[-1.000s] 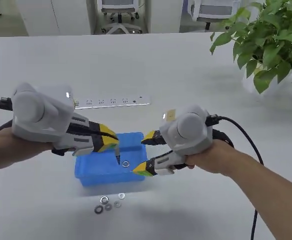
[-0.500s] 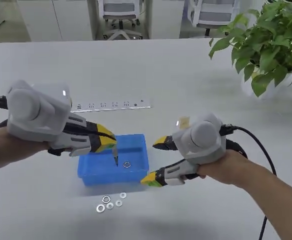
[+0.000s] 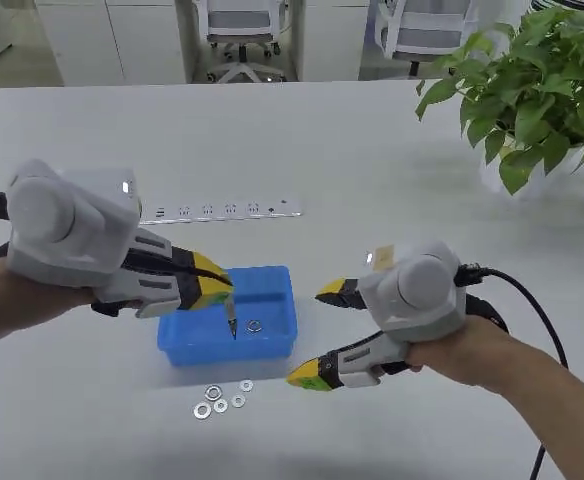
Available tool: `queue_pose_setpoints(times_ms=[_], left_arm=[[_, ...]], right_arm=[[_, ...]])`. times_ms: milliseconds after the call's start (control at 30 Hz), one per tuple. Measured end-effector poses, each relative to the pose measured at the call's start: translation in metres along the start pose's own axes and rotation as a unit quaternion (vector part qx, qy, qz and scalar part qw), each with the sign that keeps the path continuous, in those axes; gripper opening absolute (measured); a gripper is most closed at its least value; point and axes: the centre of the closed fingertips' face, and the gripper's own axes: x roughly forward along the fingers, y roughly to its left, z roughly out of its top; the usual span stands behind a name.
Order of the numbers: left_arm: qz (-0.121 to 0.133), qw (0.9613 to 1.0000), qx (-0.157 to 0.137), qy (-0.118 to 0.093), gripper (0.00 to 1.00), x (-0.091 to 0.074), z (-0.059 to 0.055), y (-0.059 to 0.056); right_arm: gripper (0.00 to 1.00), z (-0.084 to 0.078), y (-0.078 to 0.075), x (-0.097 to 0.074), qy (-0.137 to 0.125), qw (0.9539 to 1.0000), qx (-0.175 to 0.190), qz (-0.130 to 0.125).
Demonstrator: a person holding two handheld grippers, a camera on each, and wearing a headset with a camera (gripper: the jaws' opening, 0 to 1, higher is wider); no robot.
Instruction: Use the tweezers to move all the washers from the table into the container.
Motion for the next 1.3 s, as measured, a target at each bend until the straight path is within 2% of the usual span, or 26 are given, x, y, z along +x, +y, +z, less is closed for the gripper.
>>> queue_pose_setpoints(times_ms=[467,767,1300], left_arm=[[-0.014,0.9999,-0.007,-0.001,0.06,0.001,-0.006,-0.018],[-0.018,0.9998,-0.006,0.0,0.06,0.002,-0.014,-0.025],[-0.04,0.9992,-0.004,-0.004,0.06,0.013,-0.028,-0.041]], right_arm=[[0.71,-0.006,0.012,0.002,0.002,1.0,0.005,0.007],[0.71,-0.008,0.016,0.004,0.003,0.9999,0.004,0.011],[0.71,-0.012,0.021,0.008,0.0,0.9999,0.004,0.017]])
